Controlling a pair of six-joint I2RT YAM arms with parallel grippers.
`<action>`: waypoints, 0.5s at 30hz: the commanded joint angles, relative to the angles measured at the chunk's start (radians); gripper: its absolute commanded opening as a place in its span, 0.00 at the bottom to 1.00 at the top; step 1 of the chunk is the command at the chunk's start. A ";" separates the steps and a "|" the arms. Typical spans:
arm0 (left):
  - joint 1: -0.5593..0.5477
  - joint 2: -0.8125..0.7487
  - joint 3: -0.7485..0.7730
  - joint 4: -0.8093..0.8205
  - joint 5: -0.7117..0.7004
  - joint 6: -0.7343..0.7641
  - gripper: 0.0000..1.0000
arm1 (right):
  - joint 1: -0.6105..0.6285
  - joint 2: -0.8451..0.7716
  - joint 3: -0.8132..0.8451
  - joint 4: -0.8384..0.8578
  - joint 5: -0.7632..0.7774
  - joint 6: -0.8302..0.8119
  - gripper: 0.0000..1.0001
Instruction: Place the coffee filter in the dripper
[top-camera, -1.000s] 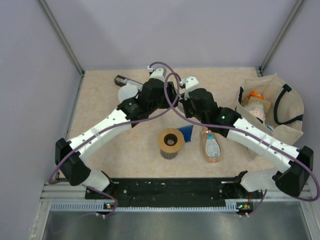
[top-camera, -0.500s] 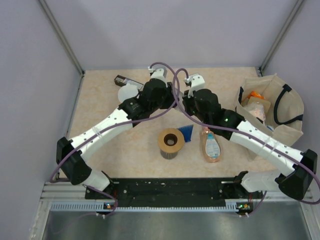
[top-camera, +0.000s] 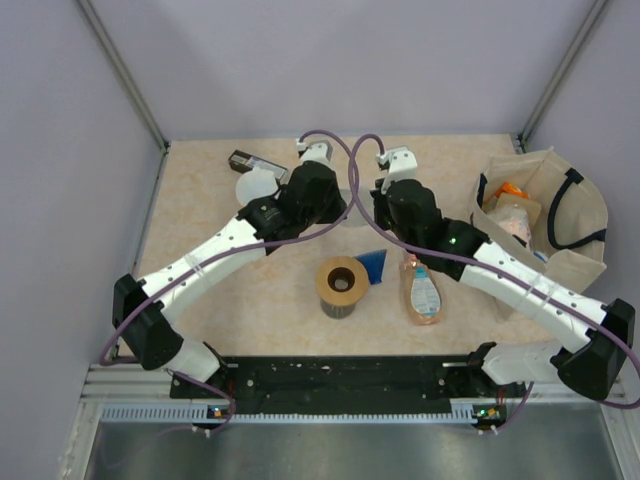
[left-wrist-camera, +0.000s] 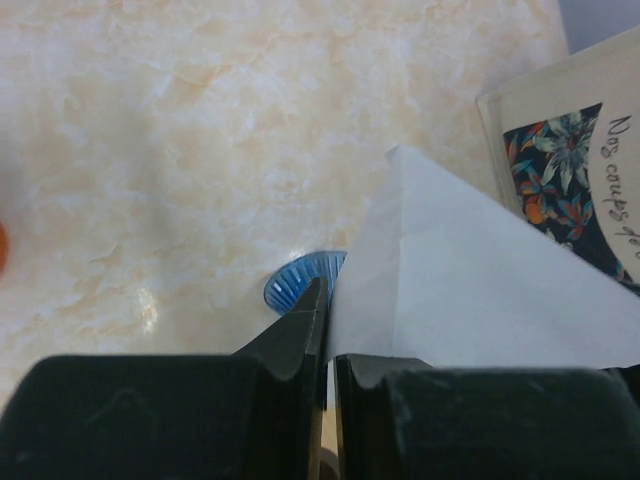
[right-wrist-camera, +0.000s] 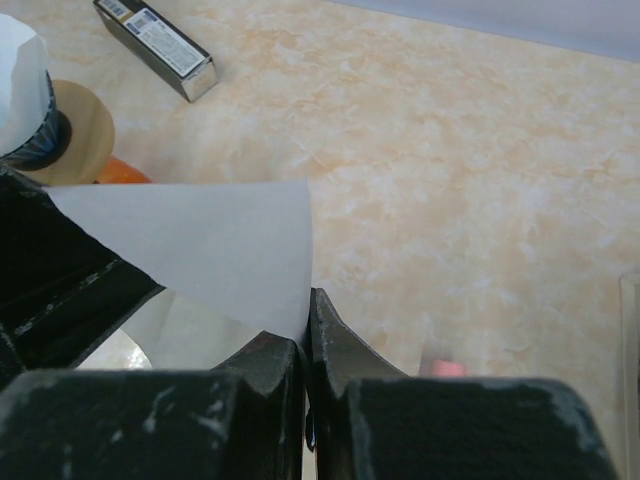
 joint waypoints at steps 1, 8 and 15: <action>-0.003 -0.031 0.017 -0.120 -0.030 -0.026 0.09 | 0.010 -0.009 0.035 -0.031 0.126 0.049 0.00; -0.016 -0.054 -0.012 -0.157 0.004 -0.073 0.06 | 0.012 -0.003 0.041 -0.028 0.139 0.069 0.00; -0.025 -0.054 0.003 -0.154 0.040 -0.063 0.11 | 0.012 -0.006 0.041 -0.031 0.042 0.068 0.00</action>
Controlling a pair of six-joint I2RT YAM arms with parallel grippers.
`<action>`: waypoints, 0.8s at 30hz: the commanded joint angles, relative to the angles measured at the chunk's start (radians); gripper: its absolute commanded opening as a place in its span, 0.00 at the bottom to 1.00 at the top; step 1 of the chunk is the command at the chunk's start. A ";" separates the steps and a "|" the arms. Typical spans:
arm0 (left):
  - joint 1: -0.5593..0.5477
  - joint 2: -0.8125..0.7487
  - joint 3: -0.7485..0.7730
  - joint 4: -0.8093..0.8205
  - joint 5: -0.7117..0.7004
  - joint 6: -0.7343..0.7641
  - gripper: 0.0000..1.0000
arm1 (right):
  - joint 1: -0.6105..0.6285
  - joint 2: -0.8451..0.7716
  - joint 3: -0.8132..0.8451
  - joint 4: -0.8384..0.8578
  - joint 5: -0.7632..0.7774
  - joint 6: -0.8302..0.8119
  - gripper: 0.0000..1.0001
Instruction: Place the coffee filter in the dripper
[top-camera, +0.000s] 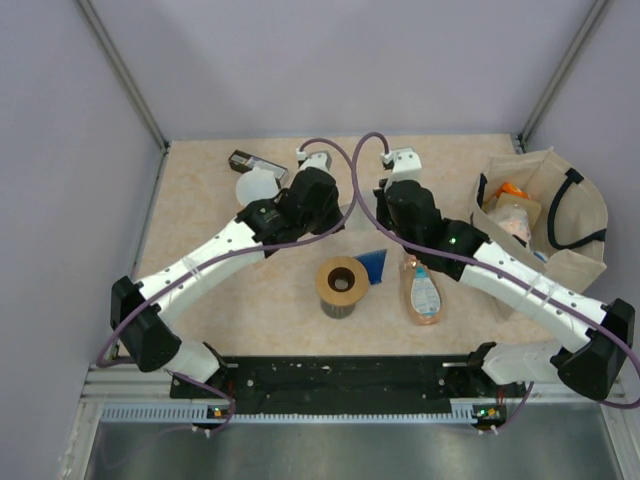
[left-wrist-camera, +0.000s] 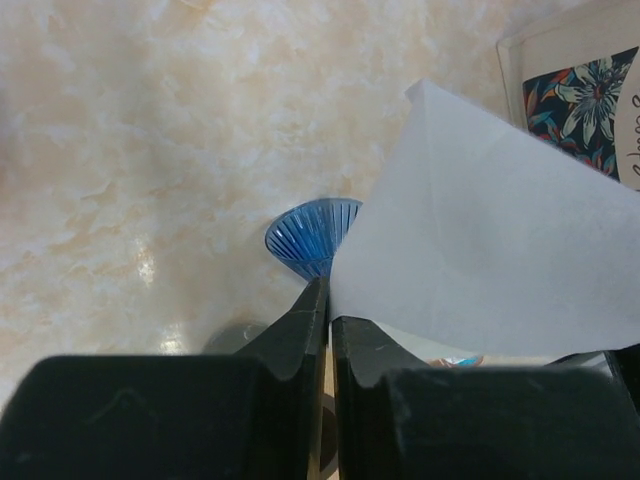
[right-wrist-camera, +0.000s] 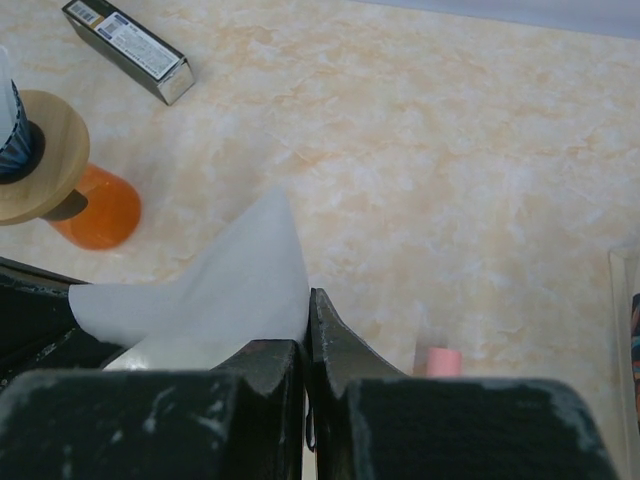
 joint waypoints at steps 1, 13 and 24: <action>-0.010 -0.044 0.010 -0.020 0.015 0.008 0.21 | 0.007 -0.010 0.044 0.001 -0.055 0.008 0.00; -0.012 -0.441 -0.189 0.141 0.169 0.175 0.99 | -0.017 0.003 0.180 -0.344 -0.270 0.034 0.00; 0.065 -0.618 -0.310 -0.038 -0.316 0.131 0.99 | -0.119 0.089 0.312 -0.671 -0.902 0.040 0.00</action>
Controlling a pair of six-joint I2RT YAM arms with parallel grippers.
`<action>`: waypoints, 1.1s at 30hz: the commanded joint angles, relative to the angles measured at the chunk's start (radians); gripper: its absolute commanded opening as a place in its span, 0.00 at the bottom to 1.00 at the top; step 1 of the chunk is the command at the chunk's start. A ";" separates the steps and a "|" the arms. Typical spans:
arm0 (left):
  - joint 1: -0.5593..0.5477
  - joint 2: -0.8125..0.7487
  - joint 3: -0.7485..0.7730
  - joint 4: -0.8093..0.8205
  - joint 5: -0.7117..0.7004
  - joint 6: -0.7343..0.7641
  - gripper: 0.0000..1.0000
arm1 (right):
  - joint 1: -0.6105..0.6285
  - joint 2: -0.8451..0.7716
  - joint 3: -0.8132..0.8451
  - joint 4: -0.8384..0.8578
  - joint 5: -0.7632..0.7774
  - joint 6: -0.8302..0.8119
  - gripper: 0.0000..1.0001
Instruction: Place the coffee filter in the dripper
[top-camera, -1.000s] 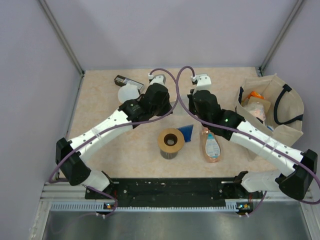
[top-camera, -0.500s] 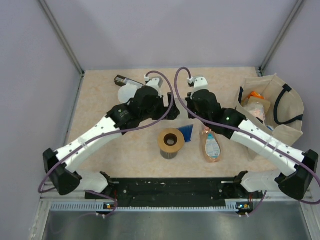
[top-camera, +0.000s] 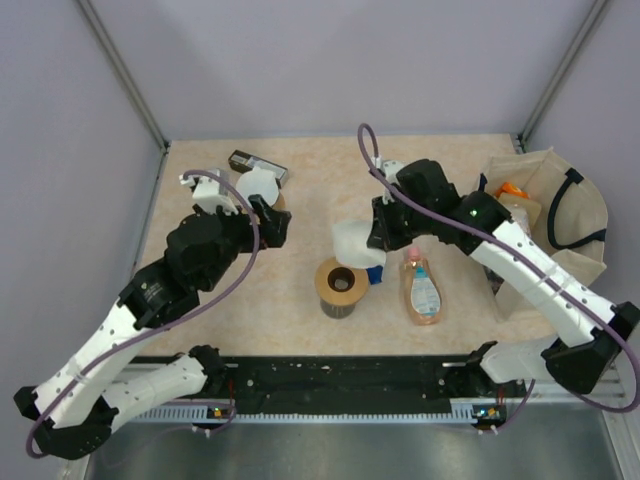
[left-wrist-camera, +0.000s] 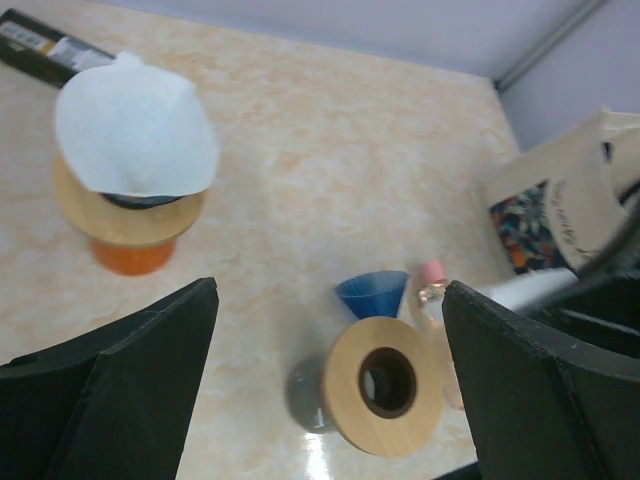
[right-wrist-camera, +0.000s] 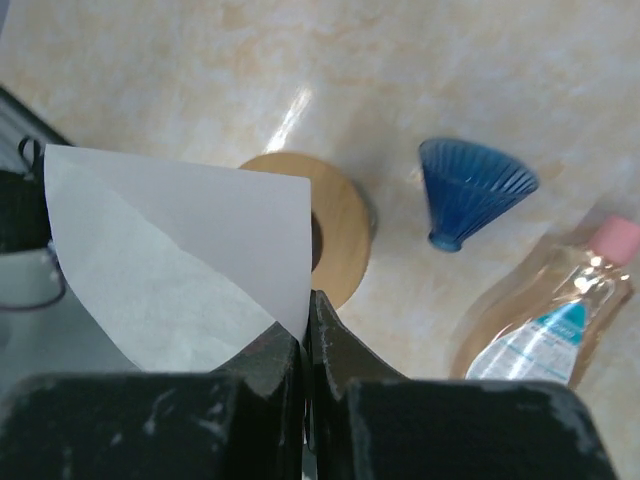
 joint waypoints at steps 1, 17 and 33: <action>0.089 0.039 -0.064 -0.064 -0.119 -0.023 0.99 | -0.003 0.064 0.071 -0.175 -0.248 -0.005 0.00; 0.389 0.030 -0.252 0.001 0.136 -0.056 0.99 | 0.028 0.248 0.135 -0.235 -0.294 -0.036 0.00; 0.392 0.028 -0.267 0.027 0.182 -0.039 0.99 | 0.068 0.297 0.095 -0.146 -0.210 -0.054 0.05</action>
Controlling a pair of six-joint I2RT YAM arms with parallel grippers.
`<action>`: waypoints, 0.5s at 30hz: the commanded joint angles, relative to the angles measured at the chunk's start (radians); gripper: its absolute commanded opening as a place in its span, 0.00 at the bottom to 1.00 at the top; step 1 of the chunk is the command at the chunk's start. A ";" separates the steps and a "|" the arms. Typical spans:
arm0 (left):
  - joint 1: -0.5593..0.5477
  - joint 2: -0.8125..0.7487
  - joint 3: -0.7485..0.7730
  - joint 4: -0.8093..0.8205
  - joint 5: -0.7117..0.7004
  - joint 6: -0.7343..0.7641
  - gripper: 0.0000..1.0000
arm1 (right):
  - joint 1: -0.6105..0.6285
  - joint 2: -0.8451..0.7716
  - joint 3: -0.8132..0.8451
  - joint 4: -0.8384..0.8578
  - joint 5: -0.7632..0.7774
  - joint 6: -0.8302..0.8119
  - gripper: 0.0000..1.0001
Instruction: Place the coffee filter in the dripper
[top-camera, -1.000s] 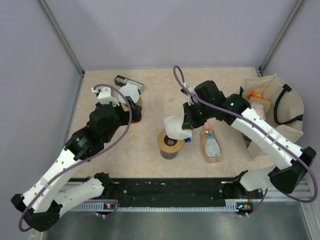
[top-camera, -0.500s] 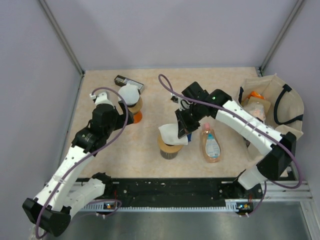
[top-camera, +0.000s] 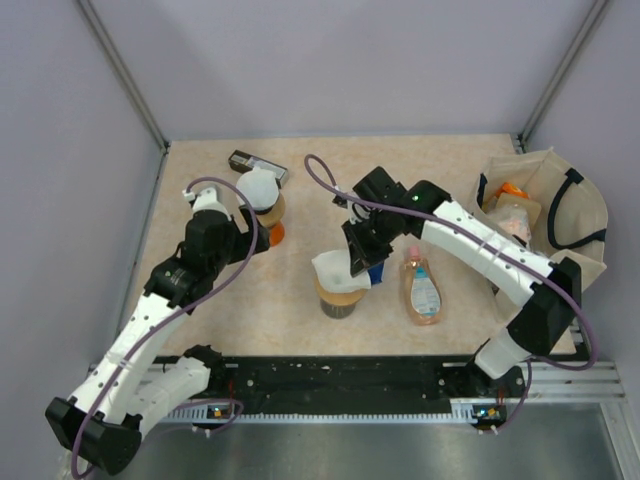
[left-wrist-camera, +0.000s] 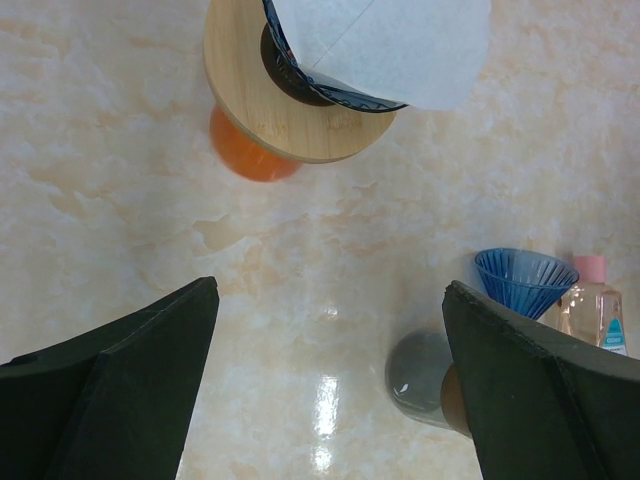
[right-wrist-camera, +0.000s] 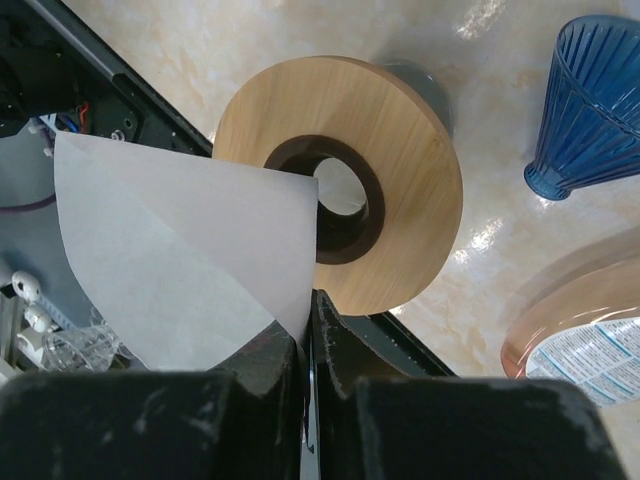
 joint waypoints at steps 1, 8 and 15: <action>0.003 -0.005 -0.004 0.058 0.021 0.010 0.99 | 0.021 0.010 0.004 0.057 0.055 -0.011 0.06; 0.005 -0.014 -0.009 0.054 0.024 0.009 0.99 | 0.029 0.008 -0.019 0.077 0.080 -0.014 0.23; 0.005 -0.010 -0.018 0.046 0.019 0.001 0.99 | 0.034 -0.005 -0.011 0.088 0.133 -0.019 0.40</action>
